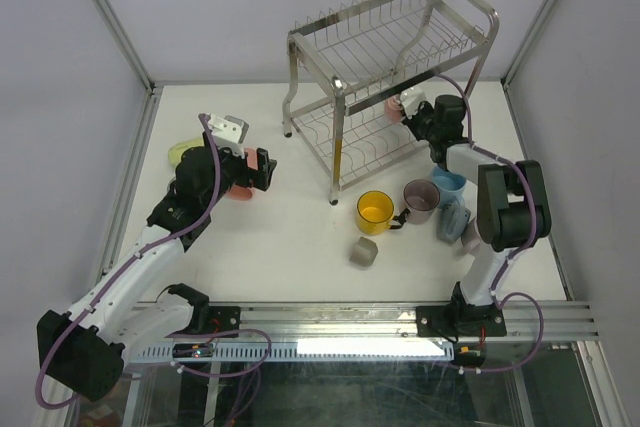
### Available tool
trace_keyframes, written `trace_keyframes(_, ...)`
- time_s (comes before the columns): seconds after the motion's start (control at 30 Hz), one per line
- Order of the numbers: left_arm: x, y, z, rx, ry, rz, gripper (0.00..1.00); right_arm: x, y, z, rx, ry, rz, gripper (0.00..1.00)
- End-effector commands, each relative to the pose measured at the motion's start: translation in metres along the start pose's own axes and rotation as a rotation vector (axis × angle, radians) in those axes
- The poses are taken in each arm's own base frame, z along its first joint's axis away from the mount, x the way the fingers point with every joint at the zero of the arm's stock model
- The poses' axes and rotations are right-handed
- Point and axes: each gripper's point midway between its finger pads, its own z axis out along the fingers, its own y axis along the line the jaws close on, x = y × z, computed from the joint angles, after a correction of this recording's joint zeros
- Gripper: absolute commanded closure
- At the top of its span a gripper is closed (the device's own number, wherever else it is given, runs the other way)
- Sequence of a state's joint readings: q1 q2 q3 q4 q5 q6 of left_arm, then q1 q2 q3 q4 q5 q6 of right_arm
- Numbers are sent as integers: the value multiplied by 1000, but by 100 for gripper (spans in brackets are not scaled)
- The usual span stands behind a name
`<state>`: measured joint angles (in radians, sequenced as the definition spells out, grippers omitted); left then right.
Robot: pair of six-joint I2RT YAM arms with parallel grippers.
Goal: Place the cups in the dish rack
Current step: Turn the cup upside down in the dish rack.
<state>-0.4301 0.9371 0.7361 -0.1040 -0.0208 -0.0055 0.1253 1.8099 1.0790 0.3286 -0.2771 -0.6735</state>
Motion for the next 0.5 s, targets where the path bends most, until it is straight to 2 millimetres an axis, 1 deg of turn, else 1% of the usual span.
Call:
trace_keyframes(0.0, -21, 3, -4, -5, -79, 17, 1, -83, -43, -4, 110, -240, -2, 93)
trace_keyframes(0.2, -20, 2, -4, 0, -77, 16, 1, -76, -45, 18, 106, -213, 62, 91)
trace_keyframes(0.37, -21, 2, -4, 0, -78, 15, 1, -73, -44, 23, 100, -210, 91, 84)
trace_keyframes(0.47, -20, 2, -3, 3, -75, 15, 1, -71, -42, 25, 91, -207, 102, 82)
